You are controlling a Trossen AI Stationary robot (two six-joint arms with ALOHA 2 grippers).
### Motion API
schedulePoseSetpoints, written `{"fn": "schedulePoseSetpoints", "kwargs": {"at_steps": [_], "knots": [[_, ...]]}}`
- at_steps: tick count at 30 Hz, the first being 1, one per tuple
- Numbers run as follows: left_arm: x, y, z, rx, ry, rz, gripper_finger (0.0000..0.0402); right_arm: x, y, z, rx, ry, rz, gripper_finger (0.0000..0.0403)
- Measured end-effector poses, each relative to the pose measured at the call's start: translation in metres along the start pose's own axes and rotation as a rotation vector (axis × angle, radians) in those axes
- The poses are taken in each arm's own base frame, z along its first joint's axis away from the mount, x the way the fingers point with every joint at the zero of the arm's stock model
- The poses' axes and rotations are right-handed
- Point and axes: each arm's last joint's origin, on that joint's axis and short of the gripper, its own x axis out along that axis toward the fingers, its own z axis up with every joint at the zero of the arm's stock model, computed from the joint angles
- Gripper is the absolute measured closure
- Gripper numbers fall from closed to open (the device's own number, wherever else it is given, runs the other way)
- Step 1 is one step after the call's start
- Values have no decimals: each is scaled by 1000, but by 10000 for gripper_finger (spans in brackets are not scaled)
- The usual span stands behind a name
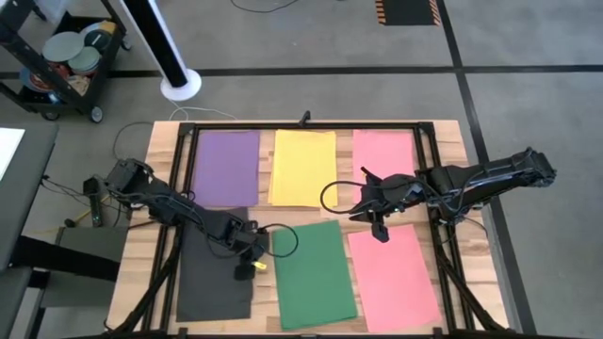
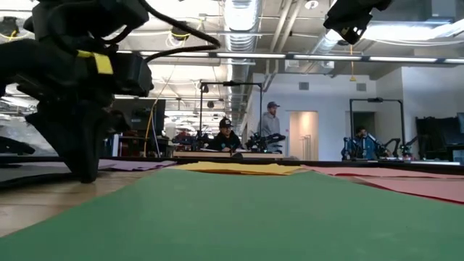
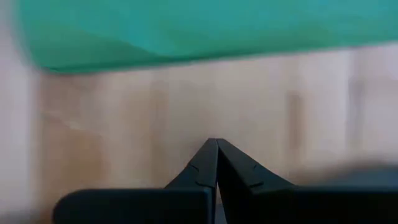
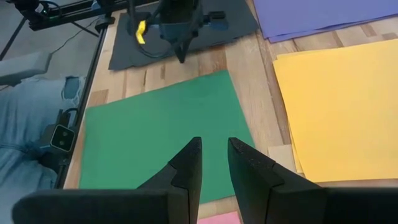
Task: Organize paper
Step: Adjust the black paper
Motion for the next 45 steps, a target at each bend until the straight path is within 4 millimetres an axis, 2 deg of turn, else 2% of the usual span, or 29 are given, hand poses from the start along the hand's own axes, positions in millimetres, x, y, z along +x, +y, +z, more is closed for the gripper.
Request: {"fn": "schedulePoseSetpoints", "kwargs": {"at_steps": [21, 34, 39, 45], "knots": [[-8, -28, -16, 5, 75, -49, 401, 0, 0, 0, 0, 1, 0, 326], [-44, -31, -12, -2, -40, -135, 401, 0, 0, 0, 0, 1, 1, 326], [-50, -47, -22, 21, 11, -242, 401, 0, 0, 0, 0, 1, 1, 326], [-53, -76, -44, 103, 86, -333, 401, 0, 0, 0, 0, 1, 2, 326]]}}
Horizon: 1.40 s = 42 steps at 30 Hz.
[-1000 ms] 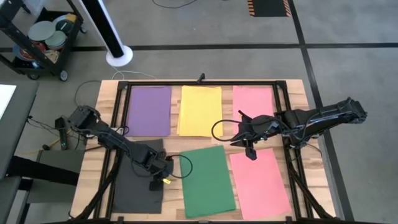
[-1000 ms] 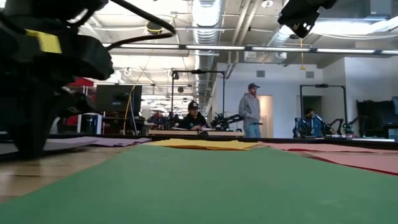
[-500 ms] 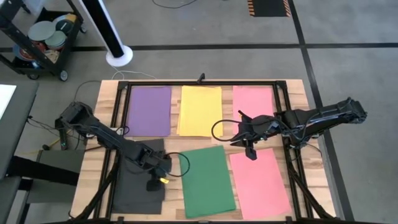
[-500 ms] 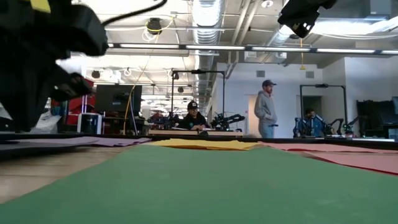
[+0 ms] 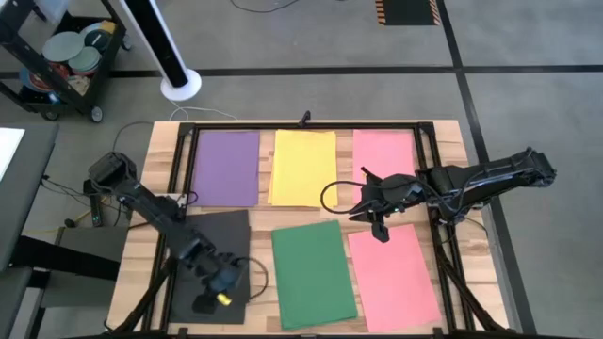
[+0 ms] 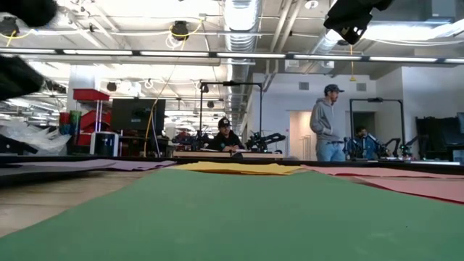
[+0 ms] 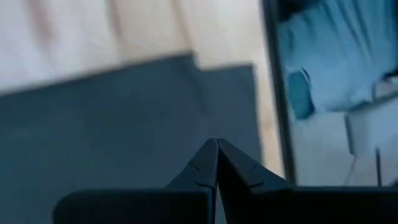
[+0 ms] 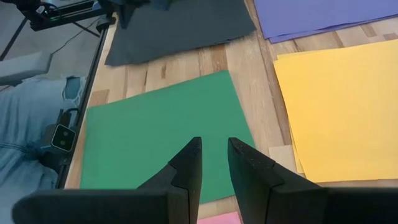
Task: Organize paper
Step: Adjust the black paper
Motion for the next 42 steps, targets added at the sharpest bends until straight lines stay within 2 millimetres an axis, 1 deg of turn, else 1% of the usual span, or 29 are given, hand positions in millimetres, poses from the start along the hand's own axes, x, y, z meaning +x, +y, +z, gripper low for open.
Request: {"fn": "schedulePoseSetpoints", "kwargs": {"at_steps": [5, 10, 13, 16, 21, 25, 29, 33, 36, 42], "knots": [[5, -28, -17, 8, 18, -65, 401, 0, 0, 0, 0, 0, 0, 326], [8, -41, -29, -38, -41, -2, 401, 0, 0, 0, 0, 0, 0, 326], [10, -43, -31, -50, -91, 43, 402, 0, 0, 0, 0, 0, 0, 326], [18, -46, -30, -31, -94, 24, 401, 0, 0, 0, 0, 0, 0, 326], [37, -50, -29, 13, -33, -52, 401, 0, 0, 0, 0, 0, 1, 326], [45, -55, -29, 44, 9, -65, 401, 0, 0, 0, 0, 0, 1, 326], [43, -61, -27, 75, 1, -81, 401, 0, 0, 0, 1, 0, 0, 326], [43, -60, -30, 69, 13, -51, 401, 0, 0, 0, 1, 0, 0, 326], [44, -56, -33, 46, 13, 20, 401, 0, 1, 0, -2, 1, 5, 326], [40, -57, -30, 55, -62, 53, 402, 0, 2, 0, -4, 2, 7, 326]]}}
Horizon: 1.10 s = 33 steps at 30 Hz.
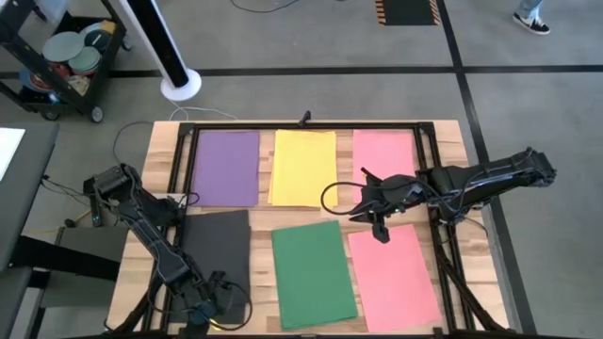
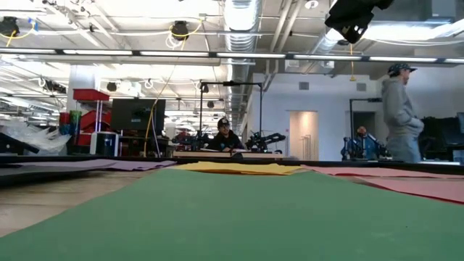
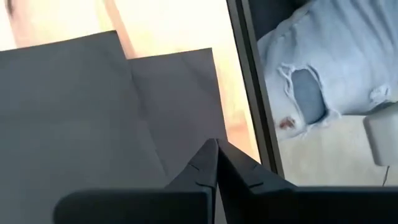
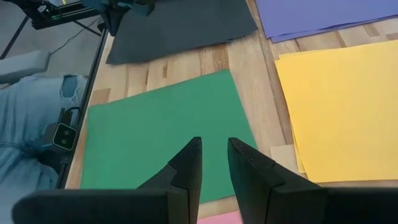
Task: Organize paper
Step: Adjust the black paper
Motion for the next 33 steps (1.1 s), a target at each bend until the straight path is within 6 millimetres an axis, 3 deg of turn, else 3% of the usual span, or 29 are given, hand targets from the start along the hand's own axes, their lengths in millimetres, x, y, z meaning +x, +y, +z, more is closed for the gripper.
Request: {"fn": "schedulePoseSetpoints", "kwargs": {"at_steps": [14, 19, 25, 28, 33], "knots": [[3, -1, 12, -57, -98, -33, 401, 0, -1, 0, -49, -2, -3, 326], [14, -10, 19, -56, -55, -47, 401, 0, 0, 0, -50, -1, -2, 326], [41, -18, 30, -49, 24, 33, 401, 2, 2, -1, -58, 7, -1, 326], [53, -23, 33, -57, 43, 52, 402, 19, 2, -1, -88, 17, -43, 328], [60, -27, 34, -94, 42, 58, 402, 82, -3, 10, -169, -98, -121, 350]]}}
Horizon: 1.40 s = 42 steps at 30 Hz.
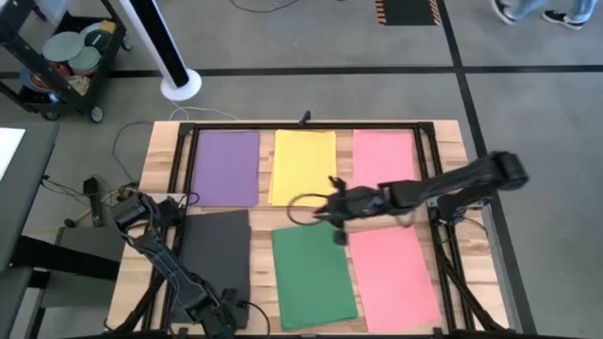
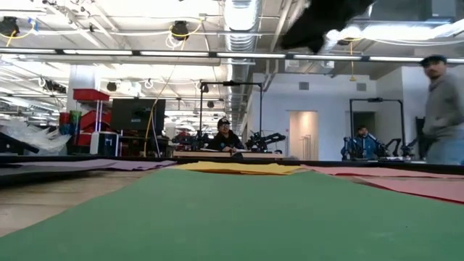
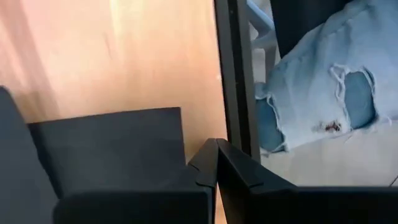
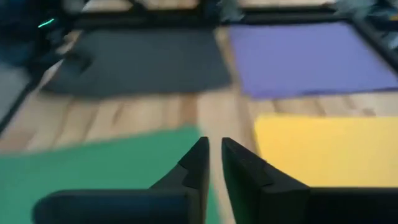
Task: Organize paper
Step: Adjust the black paper
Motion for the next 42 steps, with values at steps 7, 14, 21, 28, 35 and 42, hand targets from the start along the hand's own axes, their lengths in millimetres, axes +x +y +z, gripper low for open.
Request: {"fn": "schedulePoseSetpoints", "kwargs": {"at_steps": [7, 14, 21, 28, 35, 42], "knots": [[0, 0, -1, -42, -42, 50, 401, 82, -23, -12, 76, -174, -98, 398], [-1, 3, 0, -60, -110, 123, 401, 128, -31, -19, 36, -122, -130, 402], [-1, 4, 0, -72, -121, 140, 401, 165, -27, 5, -39, -91, -130, 403], [-1, 5, -1, -78, -143, 169, 402, 189, -30, 21, -136, -17, -202, 403], [-1, 5, -2, -85, -158, 180, 401, 217, -46, 16, -125, 13, -241, 403], [-1, 4, -3, -88, -162, 178, 402, 242, -35, 12, -116, 10, -160, 403]]}}
